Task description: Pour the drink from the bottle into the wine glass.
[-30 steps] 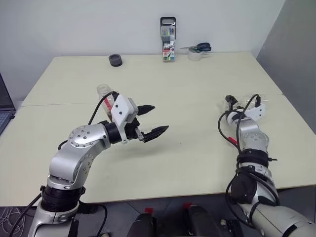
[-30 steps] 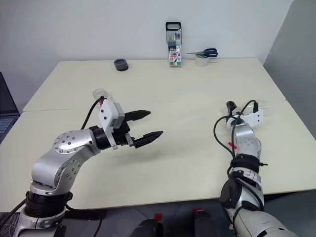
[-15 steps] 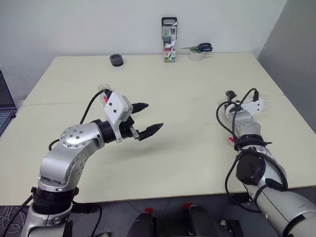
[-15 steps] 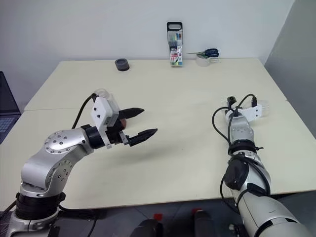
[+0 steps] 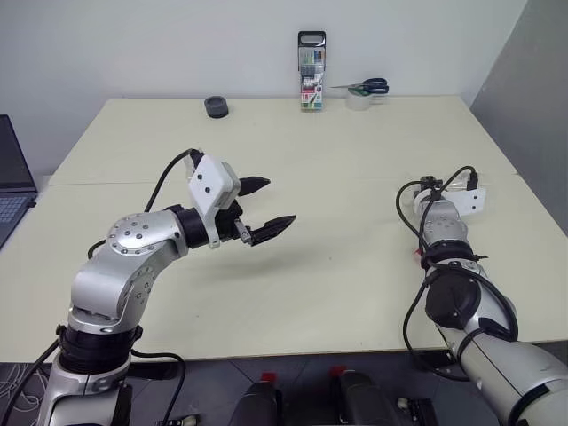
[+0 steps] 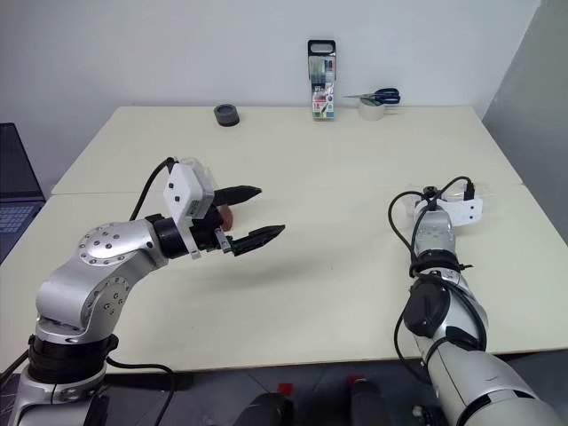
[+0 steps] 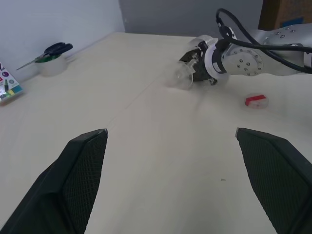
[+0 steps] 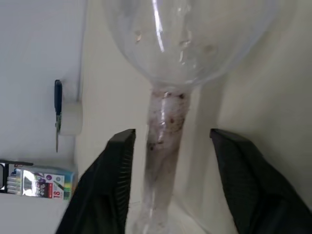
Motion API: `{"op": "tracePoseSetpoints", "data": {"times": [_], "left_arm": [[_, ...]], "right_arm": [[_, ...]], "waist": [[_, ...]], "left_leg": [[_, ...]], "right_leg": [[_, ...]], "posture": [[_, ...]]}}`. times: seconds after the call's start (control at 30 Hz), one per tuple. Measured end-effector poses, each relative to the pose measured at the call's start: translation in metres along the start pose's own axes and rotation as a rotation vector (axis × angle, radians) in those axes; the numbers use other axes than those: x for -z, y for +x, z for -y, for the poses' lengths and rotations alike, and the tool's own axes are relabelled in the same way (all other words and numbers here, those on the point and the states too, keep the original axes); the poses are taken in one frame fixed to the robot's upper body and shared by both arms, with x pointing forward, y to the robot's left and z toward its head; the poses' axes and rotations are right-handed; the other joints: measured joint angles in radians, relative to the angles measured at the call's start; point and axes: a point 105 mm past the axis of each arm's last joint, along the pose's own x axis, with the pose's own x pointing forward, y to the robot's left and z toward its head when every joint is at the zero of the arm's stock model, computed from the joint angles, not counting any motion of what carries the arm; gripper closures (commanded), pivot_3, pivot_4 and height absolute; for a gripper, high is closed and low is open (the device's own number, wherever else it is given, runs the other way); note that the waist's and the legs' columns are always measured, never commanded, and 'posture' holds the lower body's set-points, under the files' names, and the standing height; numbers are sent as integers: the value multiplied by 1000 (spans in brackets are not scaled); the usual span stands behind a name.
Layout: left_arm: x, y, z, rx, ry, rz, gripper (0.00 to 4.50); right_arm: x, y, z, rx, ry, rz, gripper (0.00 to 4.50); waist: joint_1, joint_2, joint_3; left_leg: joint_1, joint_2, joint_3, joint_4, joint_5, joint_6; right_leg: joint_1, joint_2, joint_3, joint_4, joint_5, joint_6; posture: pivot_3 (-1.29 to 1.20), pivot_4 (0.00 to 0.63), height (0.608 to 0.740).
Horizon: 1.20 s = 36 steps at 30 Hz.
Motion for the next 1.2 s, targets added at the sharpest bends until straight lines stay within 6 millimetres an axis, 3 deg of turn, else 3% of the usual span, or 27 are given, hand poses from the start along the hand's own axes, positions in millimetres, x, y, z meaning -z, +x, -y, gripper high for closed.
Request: {"op": "tracePoseSetpoints", "data": {"times": [0.13, 0.17, 0.3, 0.53, 0.67, 0.77, 0.9, 1.2], "left_arm": [[3, 1, -1, 6, -12, -7, 0], [3, 1, -1, 5, -13, -7, 0], [4, 3, 1, 4, -19, -2, 0], [16, -9, 13, -23, -54, -34, 0], [19, -21, 15, -87, -57, -43, 0], [26, -27, 23, -99, -70, -63, 0], [32, -32, 34, -101, -81, -79, 0], [30, -32, 32, -120, -86, -68, 0]], "right_arm": [[-6, -1, -5, -10, -4, 21, 4182], [-7, -1, -6, -15, -6, 22, 4314], [-6, -1, -6, -21, -26, 17, 4315], [54, -22, -38, -313, -539, -69, 4315], [81, -40, -40, -484, -838, -76, 4315], [97, -53, -37, -568, -967, -83, 4315], [100, -68, -26, -615, -1085, -71, 4315], [84, -98, 15, -563, -1194, -152, 4315]], "waist": [[3, -1, -1], [4, -1, -1], [4, -1, -1], [-29, 1, 0], [-36, 1, 0], [-35, 2, 0], [-27, 1, 0], [-7, -2, -9]], "left_leg": [[0, 0, -1, 0, 0, 0], [0, -1, -1, 1, 0, 0], [0, 0, -1, 0, 0, 0], [0, 3, 1, -2, 0, -1], [0, 3, 1, -5, 0, -1], [1, 3, 1, -5, 1, -1], [1, 3, 0, -5, 1, -1], [7, 2, -2, -6, 0, 0]], "right_leg": [[1, 0, -1, 0, 0, 0], [1, -1, -1, 0, 0, 0], [1, -1, -1, 0, 0, 0], [-4, -1, 2, 1, 0, 0], [-6, -1, 2, 1, 0, 0], [-5, -1, 2, 1, 0, 0], [-4, -1, 2, 1, 0, -1], [2, -1, 1, -1, -1, -1]], "posture": [[0, 150, 740], [0, 150, 740], [0, 150, 740], [0, 150, 740], [0, 150, 740], [0, 150, 740], [0, 150, 740], [0, 150, 740]]}}
